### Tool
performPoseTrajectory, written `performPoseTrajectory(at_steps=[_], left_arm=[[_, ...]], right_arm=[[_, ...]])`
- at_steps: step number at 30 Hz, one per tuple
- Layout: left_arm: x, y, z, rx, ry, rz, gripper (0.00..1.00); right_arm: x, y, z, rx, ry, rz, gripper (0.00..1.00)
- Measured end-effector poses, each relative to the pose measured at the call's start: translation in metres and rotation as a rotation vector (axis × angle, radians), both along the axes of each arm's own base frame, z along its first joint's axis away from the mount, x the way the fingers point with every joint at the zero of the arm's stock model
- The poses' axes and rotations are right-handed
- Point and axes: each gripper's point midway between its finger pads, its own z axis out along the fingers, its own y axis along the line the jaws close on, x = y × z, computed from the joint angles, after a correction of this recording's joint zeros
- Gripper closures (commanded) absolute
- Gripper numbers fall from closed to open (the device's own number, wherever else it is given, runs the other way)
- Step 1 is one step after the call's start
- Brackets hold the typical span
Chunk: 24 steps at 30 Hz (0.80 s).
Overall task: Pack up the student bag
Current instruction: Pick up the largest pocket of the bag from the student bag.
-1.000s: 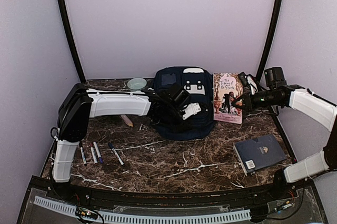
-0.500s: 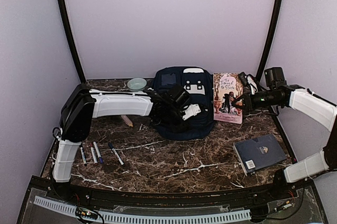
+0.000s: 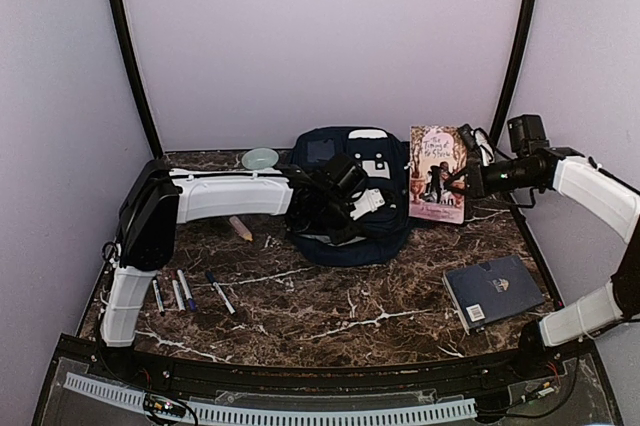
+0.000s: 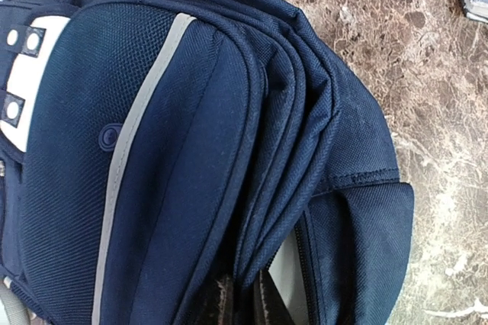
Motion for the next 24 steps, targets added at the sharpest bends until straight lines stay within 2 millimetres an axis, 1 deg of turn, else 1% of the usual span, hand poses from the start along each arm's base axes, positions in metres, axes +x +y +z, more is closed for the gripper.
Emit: performPoseTrajectory(at_steps=[2,5,6,8,9,10,11,13,15,17,18,24], left_arm=[[0.002,0.001,0.009,-0.007,-0.019,0.009,1.0],[0.006,0.001,0.031,-0.04,-0.057,0.022,1.0],[0.008,0.001,0.041,-0.056,-0.074,0.029,1.0],[0.011,0.001,0.061,-0.096,-0.106,0.048,1.0],[0.013,0.0,0.07,-0.115,-0.12,0.056,1.0],[0.015,0.0,0.084,-0.145,-0.143,0.071,1.0],[0.017,0.0,0.089,-0.157,-0.152,0.079,1.0],[0.023,0.0,0.107,-0.201,-0.191,0.103,1.0],[0.028,0.0,0.119,-0.231,-0.221,0.119,1.0],[0.034,-0.002,0.129,-0.261,-0.252,0.134,1.0],[0.036,-0.002,0.131,-0.269,-0.259,0.139,1.0],[0.05,0.001,0.144,-0.337,-0.272,0.177,1.0]], right_arm=[[0.009,0.0,0.022,0.016,-0.026,-0.002,1.0],[0.016,0.001,0.057,0.035,-0.085,0.004,1.0],[0.017,0.002,0.065,0.041,-0.098,0.009,1.0],[0.016,0.003,0.075,0.048,-0.107,0.015,1.0],[0.015,0.003,0.075,0.05,-0.102,0.017,1.0],[0.012,0.003,0.074,0.05,-0.09,0.019,1.0],[0.009,0.003,0.072,0.05,-0.071,0.02,1.0],[0.003,0.004,0.067,0.053,-0.032,0.029,1.0],[-0.004,0.005,0.064,0.06,-0.001,0.04,1.0],[-0.012,0.007,0.062,0.071,0.018,0.054,1.0],[-0.018,0.008,0.059,0.081,0.036,0.064,1.0],[-0.039,0.014,0.054,0.135,0.085,0.108,1.0]])
